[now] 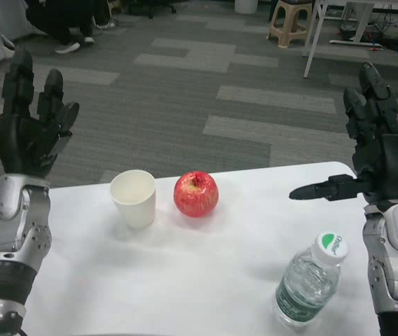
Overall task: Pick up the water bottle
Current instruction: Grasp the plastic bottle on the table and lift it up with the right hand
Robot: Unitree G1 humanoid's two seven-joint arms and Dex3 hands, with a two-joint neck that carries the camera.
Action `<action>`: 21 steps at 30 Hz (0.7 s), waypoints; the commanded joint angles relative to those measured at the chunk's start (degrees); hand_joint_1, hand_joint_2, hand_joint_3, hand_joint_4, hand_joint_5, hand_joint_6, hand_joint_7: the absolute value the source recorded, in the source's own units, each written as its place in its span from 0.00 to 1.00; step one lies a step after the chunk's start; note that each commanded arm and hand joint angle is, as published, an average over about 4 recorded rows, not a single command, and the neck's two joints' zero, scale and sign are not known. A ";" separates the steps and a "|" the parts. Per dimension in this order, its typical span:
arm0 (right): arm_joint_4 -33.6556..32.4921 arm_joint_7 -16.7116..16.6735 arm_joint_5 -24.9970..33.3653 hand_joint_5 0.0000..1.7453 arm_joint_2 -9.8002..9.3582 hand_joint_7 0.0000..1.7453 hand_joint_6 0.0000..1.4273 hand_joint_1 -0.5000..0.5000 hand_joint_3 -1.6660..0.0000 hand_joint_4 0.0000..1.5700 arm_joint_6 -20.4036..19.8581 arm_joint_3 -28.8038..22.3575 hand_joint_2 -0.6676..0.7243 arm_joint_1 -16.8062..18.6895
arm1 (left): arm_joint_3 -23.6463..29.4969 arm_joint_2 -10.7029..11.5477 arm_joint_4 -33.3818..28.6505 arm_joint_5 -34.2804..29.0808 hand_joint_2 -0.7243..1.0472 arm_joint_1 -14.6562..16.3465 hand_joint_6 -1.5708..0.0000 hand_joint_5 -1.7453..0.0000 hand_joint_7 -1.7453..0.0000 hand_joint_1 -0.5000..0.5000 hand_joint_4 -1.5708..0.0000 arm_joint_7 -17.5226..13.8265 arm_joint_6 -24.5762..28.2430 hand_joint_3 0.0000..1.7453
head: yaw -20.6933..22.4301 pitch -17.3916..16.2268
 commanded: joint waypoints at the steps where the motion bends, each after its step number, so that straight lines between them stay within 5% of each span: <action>1: 0.05 0.00 3.48 0.00 -1.63 0.04 0.00 0.12 0.98 0.00 0.53 -0.94 0.45 1.31 | -0.05 0.72 1.00 0.04 1.00 0.13 1.00 0.94 1.00 0.00 1.00 -0.22 0.08 0.01 | -0.13 -0.61; 15: -0.90 2.31 29.76 0.00 -5.87 0.04 0.00 0.08 0.95 0.00 0.11 -2.17 0.50 9.17 | -0.30 0.57 2.32 0.04 1.00 0.29 1.00 0.94 1.00 0.00 1.00 -0.38 0.08 0.05 | -1.52 -0.09; 17: -0.42 6.96 32.75 0.00 -6.53 0.04 0.00 0.08 0.95 0.00 4.28 -4.50 0.50 9.96 | -0.30 0.57 2.41 0.04 1.00 0.24 1.00 0.94 1.00 0.00 1.00 -0.46 0.03 0.04 | -2.06 -0.01; 21: 0.13 19.03 34.14 0.00 -6.70 0.02 0.00 0.06 0.95 0.00 20.85 -12.45 0.48 11.61 | -0.14 0.30 2.65 0.04 1.00 0.22 1.00 0.94 1.00 0.00 1.00 -0.51 -0.01 0.05 | -4.18 0.08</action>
